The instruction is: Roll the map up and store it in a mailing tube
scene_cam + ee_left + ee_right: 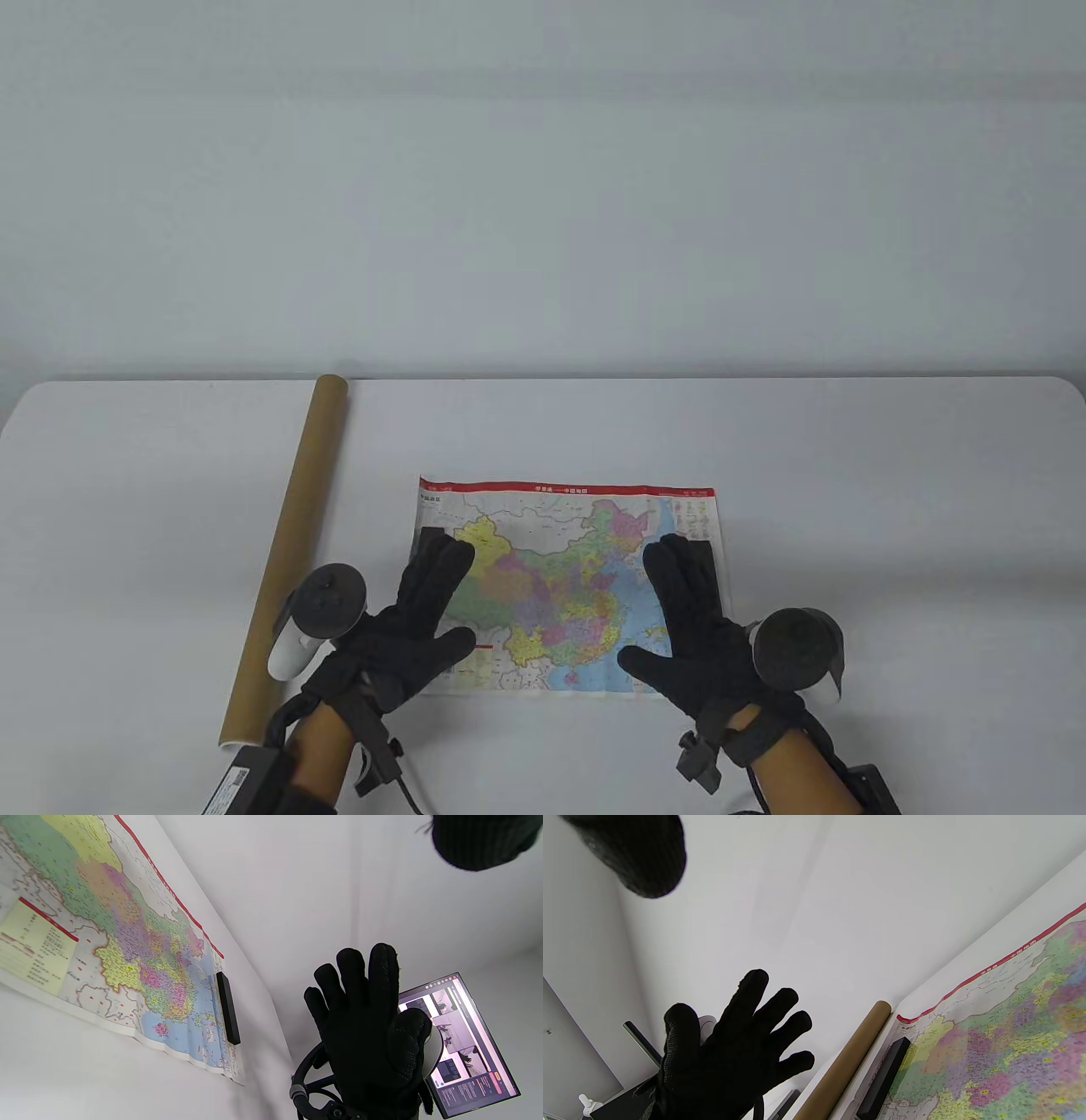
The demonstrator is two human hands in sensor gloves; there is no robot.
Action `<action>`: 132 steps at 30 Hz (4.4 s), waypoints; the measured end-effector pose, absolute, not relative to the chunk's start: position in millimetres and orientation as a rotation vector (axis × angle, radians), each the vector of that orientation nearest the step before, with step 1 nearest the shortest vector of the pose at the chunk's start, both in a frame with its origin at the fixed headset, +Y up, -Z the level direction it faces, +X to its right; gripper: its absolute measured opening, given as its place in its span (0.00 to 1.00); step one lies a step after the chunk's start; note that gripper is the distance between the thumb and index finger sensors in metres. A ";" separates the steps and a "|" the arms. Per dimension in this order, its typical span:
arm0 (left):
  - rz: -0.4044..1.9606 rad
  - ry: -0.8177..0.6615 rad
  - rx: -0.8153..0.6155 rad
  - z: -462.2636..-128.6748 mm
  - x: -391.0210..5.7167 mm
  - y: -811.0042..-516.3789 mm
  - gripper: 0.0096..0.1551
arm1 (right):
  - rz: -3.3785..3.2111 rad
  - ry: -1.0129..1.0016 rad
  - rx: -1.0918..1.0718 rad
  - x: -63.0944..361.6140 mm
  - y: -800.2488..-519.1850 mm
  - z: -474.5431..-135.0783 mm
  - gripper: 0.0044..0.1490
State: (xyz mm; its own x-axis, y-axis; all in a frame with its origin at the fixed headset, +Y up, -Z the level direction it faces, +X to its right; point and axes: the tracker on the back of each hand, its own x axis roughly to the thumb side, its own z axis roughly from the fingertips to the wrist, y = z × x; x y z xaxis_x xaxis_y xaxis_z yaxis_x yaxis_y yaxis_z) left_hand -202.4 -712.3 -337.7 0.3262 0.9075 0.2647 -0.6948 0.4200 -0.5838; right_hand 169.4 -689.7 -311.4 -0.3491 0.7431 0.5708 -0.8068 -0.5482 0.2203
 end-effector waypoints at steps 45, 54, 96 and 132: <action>0.606 0.599 -0.234 -415.4 -335.5 -734.7 0.56 | 1.974 -0.115 0.777 166.5 -690.3 -310.9 0.62; 0.462 0.709 -0.439 -425.6 -340.2 -768.1 0.65 | 1.958 -0.122 0.791 165.0 -688.3 -309.8 0.62; 0.533 -0.293 0.069 -339.3 -246.5 -686.4 0.50 | 1.643 -0.251 0.559 215.9 -658.5 -315.3 0.45; 0.322 -0.340 -0.106 -337.6 -227.4 -694.6 0.48 | 2.282 -0.662 0.304 204.9 -647.1 -298.9 0.25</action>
State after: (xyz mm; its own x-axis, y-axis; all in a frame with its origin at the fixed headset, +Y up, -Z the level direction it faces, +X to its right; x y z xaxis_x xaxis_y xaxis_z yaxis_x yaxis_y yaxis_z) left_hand -227.4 -694.6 -337.6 0.8924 0.3277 0.3102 -0.2925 0.9436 -0.1554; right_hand 204.9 -647.1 -298.9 -0.7061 0.5858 0.3977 -0.7077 -0.6015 -0.3705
